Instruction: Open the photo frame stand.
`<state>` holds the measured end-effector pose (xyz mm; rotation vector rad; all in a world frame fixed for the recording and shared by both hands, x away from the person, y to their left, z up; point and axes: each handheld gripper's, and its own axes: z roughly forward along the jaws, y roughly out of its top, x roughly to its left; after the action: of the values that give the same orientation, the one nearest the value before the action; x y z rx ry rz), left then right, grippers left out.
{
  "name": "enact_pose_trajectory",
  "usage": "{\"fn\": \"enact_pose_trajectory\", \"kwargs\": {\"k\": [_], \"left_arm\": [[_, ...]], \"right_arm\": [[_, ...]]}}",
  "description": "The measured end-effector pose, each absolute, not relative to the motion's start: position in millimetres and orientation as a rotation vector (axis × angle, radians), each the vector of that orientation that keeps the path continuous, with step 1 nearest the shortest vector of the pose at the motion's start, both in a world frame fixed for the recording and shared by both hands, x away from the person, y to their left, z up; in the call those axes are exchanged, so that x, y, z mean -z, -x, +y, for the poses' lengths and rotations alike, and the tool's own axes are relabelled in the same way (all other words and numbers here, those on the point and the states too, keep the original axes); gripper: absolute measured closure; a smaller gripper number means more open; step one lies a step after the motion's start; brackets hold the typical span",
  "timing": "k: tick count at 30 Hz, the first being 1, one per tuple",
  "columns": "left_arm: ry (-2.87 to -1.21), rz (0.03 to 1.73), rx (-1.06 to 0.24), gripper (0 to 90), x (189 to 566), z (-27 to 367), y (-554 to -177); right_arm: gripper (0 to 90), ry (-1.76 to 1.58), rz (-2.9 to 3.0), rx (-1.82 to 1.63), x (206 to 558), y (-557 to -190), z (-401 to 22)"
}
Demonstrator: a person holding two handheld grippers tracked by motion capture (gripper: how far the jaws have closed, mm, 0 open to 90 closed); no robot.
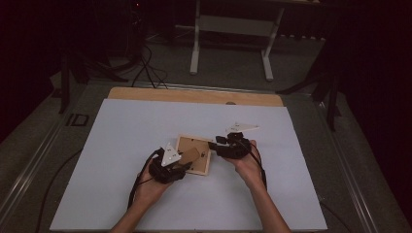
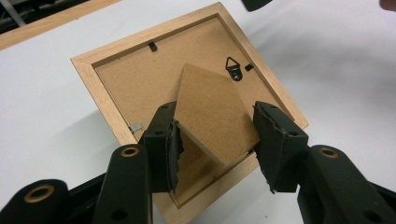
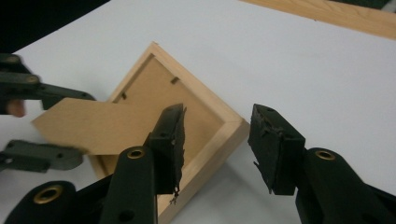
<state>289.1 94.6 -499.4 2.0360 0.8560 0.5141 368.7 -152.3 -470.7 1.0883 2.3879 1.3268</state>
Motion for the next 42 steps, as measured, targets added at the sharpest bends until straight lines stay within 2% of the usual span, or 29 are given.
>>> {"fn": "enact_pose_trajectory", "kwargs": {"k": [14,23,33,42], "left_arm": [[-2.036,0.816,-0.585,53.0,501,91,-281],[-2.043,0.789,-0.612,52.9,501,91,-279],[-2.04,0.801,-0.548,52.7,504,98,-283],[-2.023,0.841,-0.379,51.8,506,102,-290]], "right_arm": [[47.4,-1.244,2.435,-1.339,487,-385,-150],[46.0,-1.276,2.496,-1.362,494,-389,-147],[50.7,-1.25,2.486,-1.384,491,-388,-149],[53.3,-1.208,2.478,-1.412,487,-385,-150]]}}
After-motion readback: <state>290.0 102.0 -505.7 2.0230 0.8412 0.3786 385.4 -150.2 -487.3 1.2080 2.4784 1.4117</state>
